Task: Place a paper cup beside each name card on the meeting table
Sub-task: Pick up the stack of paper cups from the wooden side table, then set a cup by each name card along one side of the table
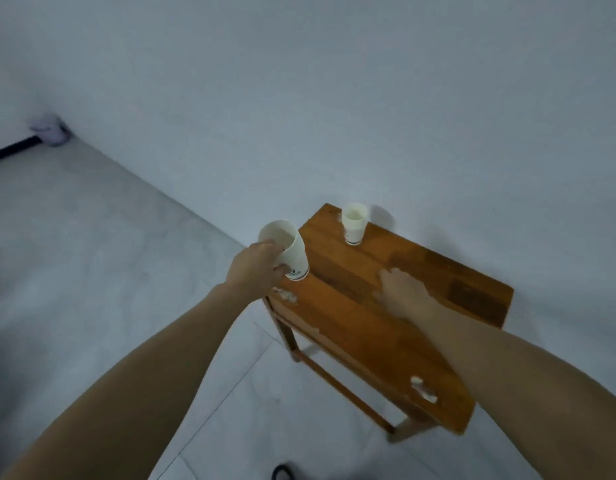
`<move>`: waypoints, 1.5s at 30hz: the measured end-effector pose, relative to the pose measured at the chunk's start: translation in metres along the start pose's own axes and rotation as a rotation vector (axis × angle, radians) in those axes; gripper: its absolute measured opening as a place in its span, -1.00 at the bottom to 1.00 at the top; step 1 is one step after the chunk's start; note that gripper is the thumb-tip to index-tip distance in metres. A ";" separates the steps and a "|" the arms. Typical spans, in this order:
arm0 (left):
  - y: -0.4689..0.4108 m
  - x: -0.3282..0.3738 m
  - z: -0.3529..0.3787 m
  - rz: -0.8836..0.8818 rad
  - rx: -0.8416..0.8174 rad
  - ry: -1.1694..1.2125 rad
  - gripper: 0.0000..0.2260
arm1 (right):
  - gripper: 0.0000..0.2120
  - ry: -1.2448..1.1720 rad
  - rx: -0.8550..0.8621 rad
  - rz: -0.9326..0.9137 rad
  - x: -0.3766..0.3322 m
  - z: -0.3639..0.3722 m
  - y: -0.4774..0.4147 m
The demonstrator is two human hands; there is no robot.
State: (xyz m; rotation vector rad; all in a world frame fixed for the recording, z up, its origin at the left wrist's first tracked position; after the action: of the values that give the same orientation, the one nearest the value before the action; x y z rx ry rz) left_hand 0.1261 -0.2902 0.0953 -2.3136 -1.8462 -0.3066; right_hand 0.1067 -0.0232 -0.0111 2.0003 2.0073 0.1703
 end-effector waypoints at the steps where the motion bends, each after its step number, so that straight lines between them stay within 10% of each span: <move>1: 0.013 -0.017 -0.008 -0.032 0.016 -0.014 -0.74 | -0.66 0.013 0.007 -0.048 -0.022 -0.004 -0.001; 35: 0.483 -0.648 -0.171 -1.207 0.326 0.038 -0.64 | -0.50 0.325 -0.198 -1.174 -0.952 0.112 0.071; 45: 0.592 -0.766 -0.215 -1.399 0.831 0.540 -0.81 | -0.34 0.059 -0.915 -1.314 -1.182 0.157 0.174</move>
State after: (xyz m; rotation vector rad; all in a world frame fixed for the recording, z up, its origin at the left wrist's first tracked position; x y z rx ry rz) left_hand 0.5265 -1.1974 0.1014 -0.1773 -2.2557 -0.1909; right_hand 0.3000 -1.2111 0.0426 0.0240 2.2098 0.6486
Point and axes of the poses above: each hand's wrist, its own y-axis away from the middle knuckle, its own z-axis out of the palm, x = y × z, the point moved 4 cm from there along -y, towards the middle knuckle, and after that the axes turned 6 degrees about z, right-handed, at the moved point
